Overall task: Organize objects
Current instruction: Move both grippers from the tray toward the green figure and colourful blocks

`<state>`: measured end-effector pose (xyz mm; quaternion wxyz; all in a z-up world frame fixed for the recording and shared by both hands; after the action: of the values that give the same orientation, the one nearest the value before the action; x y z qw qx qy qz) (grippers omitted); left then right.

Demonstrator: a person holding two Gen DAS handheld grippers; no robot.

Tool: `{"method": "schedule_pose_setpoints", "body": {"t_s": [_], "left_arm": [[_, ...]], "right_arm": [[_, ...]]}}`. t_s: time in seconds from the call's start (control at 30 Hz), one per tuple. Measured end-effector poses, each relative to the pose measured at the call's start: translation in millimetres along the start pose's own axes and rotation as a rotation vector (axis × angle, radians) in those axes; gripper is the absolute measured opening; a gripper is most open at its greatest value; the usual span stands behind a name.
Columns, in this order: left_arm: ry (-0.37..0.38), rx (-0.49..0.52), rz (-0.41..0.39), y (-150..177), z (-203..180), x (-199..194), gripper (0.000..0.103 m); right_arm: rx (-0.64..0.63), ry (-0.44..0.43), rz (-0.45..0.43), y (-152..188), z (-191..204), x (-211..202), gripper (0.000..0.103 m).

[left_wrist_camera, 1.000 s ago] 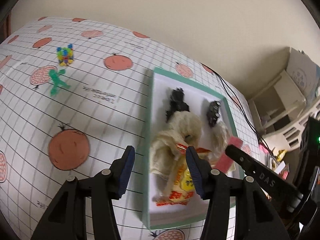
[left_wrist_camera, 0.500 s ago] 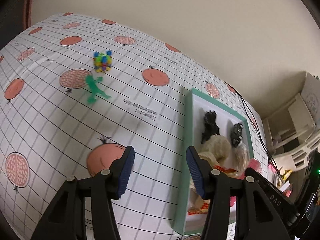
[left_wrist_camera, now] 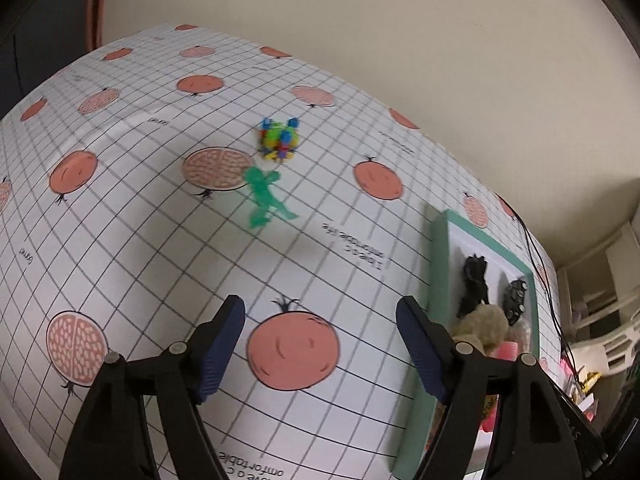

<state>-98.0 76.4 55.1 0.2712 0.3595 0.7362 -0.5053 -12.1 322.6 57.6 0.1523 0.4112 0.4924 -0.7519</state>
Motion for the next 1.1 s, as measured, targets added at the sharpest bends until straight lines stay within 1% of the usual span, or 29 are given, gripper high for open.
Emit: {"method": "schedule_pose_setpoints", "body": {"t_s": [0.07, 0.1, 0.13, 0.17, 0.27, 0.33, 0.4, 0.43, 0.53, 0.63, 0.7, 0.77, 0.83, 0.9, 0.93, 1.0, 1.07, 1.1], "left_arm": [[-0.017, 0.003, -0.005, -1, 3, 0, 0.081], [-0.028, 0.01, -0.013, -2, 3, 0, 0.085], [-0.038, 0.017, -0.022, -3, 4, -1, 0.093], [-0.042, 0.019, -0.028, -4, 6, -2, 0.093], [-0.052, 0.015, -0.049, -7, 9, -5, 0.094], [-0.057, 0.012, -0.05, -9, 12, -5, 0.094], [-0.067, 0.015, -0.046, -10, 14, -4, 0.094], [-0.07, 0.015, -0.047, -10, 15, -4, 0.094], [-0.072, 0.007, -0.051, -11, 18, -5, 0.094], [-0.079, 0.007, -0.059, -13, 21, -6, 0.097], [-0.091, 0.006, -0.067, -14, 23, -8, 0.097], [-0.096, -0.004, -0.073, -16, 27, -9, 0.097], [-0.097, -0.013, -0.07, -17, 30, -9, 0.097], [-0.103, -0.014, -0.071, -18, 32, -9, 0.097], [-0.108, -0.015, -0.074, -18, 34, -9, 0.098], [-0.114, -0.019, -0.084, -20, 36, -11, 0.098], [-0.123, -0.024, -0.092, -21, 39, -12, 0.103], [-0.124, -0.027, -0.092, -21, 41, -12, 0.103]], "right_arm": [[-0.013, -0.001, 0.001, 1, 3, 1, 0.048], [-0.015, 0.001, 0.0, 1, 3, 1, 0.055], [-0.013, 0.003, 0.0, 2, 3, 1, 0.059], [-0.012, 0.001, 0.0, 2, 4, 1, 0.059], [-0.02, 0.003, -0.006, 2, 7, 1, 0.062], [-0.02, 0.001, -0.009, 2, 10, 1, 0.066], [-0.023, -0.001, -0.011, 2, 13, 2, 0.068], [-0.024, -0.001, -0.011, 2, 15, 2, 0.072], [-0.029, -0.008, -0.013, 2, 22, 5, 0.077], [-0.041, -0.02, -0.012, 2, 30, 7, 0.081], [-0.046, -0.025, -0.012, 2, 34, 8, 0.082], [-0.049, -0.028, -0.014, 3, 38, 9, 0.085], [-0.055, -0.033, -0.013, 3, 42, 10, 0.09], [-0.058, -0.036, -0.015, 4, 44, 11, 0.092], [-0.06, -0.036, -0.017, 4, 46, 12, 0.097], [-0.062, -0.036, -0.021, 4, 48, 12, 0.103], [-0.056, -0.036, -0.023, 4, 48, 13, 0.103], [-0.052, -0.035, -0.022, 4, 48, 14, 0.103]]}}
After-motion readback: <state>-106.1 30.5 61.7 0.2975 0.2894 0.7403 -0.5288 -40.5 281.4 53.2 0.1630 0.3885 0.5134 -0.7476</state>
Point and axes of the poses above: each gripper's, at about its wrist camera, not at the fingertips, and x roughly the way its jaws point, z to its left, y to its underside, the point moved 1 cm from there along x, roughly the way its jaws point, and after that the axes turned 7 degrees about -z, right-handed, at the moved point
